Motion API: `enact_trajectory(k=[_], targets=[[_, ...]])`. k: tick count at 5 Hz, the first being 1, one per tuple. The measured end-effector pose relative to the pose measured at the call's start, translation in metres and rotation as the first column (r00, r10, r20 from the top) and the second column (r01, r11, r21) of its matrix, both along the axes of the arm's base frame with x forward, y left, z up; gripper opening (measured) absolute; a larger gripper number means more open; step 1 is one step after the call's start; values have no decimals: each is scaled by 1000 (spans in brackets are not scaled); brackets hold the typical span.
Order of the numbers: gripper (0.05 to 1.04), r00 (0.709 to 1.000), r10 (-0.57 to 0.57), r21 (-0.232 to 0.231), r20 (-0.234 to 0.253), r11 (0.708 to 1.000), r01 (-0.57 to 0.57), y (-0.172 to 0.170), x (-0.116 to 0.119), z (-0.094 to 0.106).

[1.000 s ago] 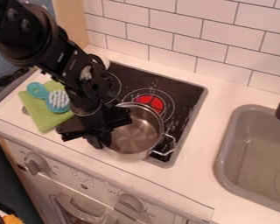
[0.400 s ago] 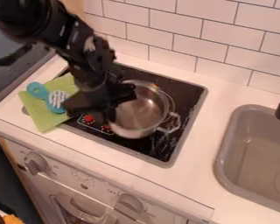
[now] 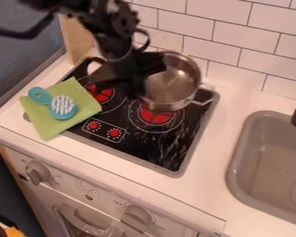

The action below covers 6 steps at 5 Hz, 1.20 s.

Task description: Moove the silver pot to the upper corner of the right burner

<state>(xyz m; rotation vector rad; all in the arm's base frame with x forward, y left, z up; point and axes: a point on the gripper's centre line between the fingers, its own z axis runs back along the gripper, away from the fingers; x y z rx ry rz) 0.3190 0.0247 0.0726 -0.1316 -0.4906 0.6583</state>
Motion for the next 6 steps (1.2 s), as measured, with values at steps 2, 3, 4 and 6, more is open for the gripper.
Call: enact_trajectory(k=[2,3,4,6], targets=[[81,999,-44,5,-14,999,44,-9,45,-25],[81,997,-64,-1,-36,998,64,-11,58,-42],[113,993,-98,-10,-59,995,97,-16,68,-55],[611,989,-102,5,-103,995,103,-19,72,-56]])
